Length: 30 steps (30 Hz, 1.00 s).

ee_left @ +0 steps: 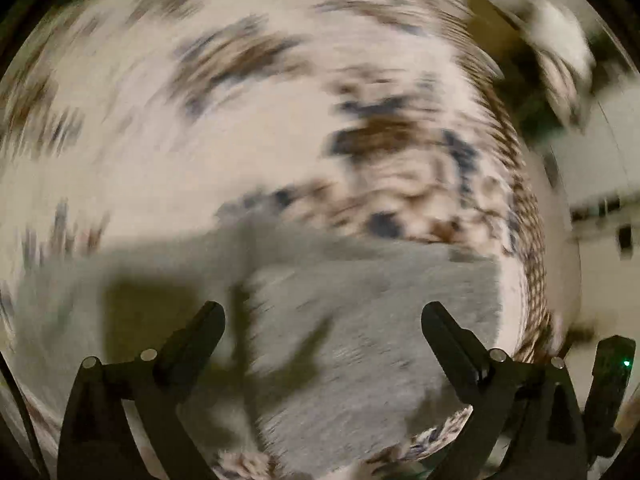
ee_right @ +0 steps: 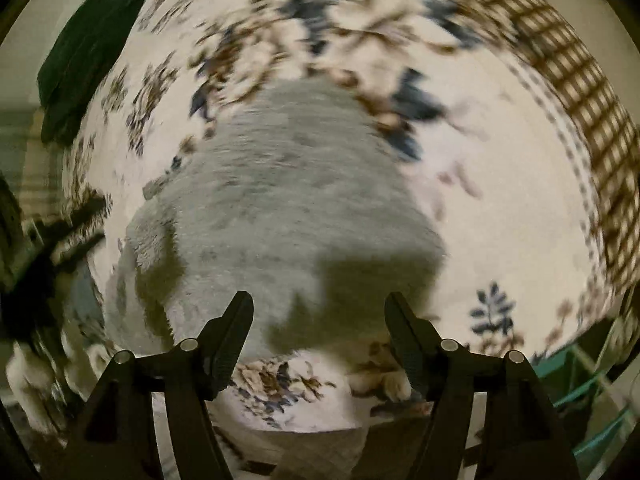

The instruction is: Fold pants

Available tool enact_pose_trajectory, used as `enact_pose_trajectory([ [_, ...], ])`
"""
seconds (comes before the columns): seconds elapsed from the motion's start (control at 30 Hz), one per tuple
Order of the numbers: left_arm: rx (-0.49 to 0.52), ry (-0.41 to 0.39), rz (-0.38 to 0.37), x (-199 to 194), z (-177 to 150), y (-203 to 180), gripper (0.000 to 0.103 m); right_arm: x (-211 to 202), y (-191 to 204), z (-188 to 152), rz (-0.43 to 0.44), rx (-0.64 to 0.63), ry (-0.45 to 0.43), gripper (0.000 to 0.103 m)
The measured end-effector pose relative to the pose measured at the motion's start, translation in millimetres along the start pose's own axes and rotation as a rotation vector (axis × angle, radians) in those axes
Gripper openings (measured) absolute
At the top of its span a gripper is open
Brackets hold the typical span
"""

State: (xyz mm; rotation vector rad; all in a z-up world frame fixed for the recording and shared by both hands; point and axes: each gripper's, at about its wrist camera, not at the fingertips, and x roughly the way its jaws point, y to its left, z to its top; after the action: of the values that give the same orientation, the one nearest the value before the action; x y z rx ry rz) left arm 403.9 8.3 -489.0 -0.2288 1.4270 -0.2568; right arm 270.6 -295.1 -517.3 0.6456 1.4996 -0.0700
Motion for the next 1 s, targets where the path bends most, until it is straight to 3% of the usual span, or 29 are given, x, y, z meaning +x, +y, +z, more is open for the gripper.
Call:
enact_pose_trajectory([
  [0.1,-0.142,0.088,-0.067,36.7,-11.3,39.0,0.096,16.4,22.0,12.4,-0.037,-0.036,0.003,0.071],
  [0.13,-0.166,0.102,-0.11,49.3,-12.7,43.9,0.09,20.1,27.3,17.0,-0.055,-0.051,0.001,0.071],
  [0.17,-0.163,0.101,-0.134,55.8,-12.1,43.6,0.065,25.5,32.2,21.1,-0.077,-0.066,-0.001,0.071],
  [0.2,-0.146,0.1,-0.151,61.1,-10.2,42.3,0.024,33.7,38.4,24.2,-0.097,-0.079,0.002,0.071],
  [0.23,-0.13,0.096,-0.167,64.1,-7.3,39.2,0.014,41.3,40.1,26.5,-0.114,-0.088,0.007,0.071],
  [0.3,-0.106,0.033,-0.166,49.9,-0.4,32.7,0.01,53.4,43.2,32.0,-0.146,-0.1,0.014,0.071],
  [0.4,-0.091,-0.065,-0.187,22.6,12.0,29.6,0.01,62.2,45.5,38.0,-0.174,-0.109,0.012,0.071],
  [0.53,-0.088,0.006,-0.145,46.0,16.7,40.1,0.014,70.6,50.0,41.9,-0.205,-0.119,0.019,0.071],
  [0.57,-0.086,0.033,-0.126,51.7,13.6,43.5,0.02,72.1,51.2,41.9,-0.214,-0.117,0.023,0.071],
  [0.6,-0.094,0.05,-0.109,54.0,10.7,46.5,0.032,73.0,52.8,41.6,-0.219,-0.118,0.026,0.071],
  [0.63,-0.115,0.065,-0.1,54.0,7.0,51.4,0.039,73.4,54.6,41.1,-0.222,-0.122,0.027,0.076],
  [0.67,-0.14,0.071,-0.104,51.2,3.8,56.7,0.056,73.5,56.9,40.0,-0.223,-0.127,0.026,0.08],
  [0.7,-0.173,0.065,-0.12,45.3,-1.3,63.3,0.07,72.6,60.3,37.8,-0.221,-0.134,0.02,0.086],
  [0.77,-0.187,0.036,-0.133,33.4,-13.0,71.1,0.085,69.5,67.4,31.2,-0.227,-0.154,0.004,0.087],
  [0.87,-0.179,0.061,-0.124,37.8,-34.2,75.5,0.085,67.1,75.8,18.6,-0.236,-0.176,-0.004,0.087],
  [0.93,-0.182,0.087,-0.104,51.4,-49.1,76.9,0.074,71.1,81.4,9.4,-0.25,-0.195,0.005,0.087],
  [0.97,-0.173,0.098,-0.089,58.6,-54.6,76.4,0.06,72.7,82.1,6.9,-0.26,-0.202,0.01,0.087],
  [1.0,-0.164,0.108,-0.068,66.1,-60.7,77.2,0.058,75.3,83.3,3.5,-0.276,-0.212,0.016,0.087],
])
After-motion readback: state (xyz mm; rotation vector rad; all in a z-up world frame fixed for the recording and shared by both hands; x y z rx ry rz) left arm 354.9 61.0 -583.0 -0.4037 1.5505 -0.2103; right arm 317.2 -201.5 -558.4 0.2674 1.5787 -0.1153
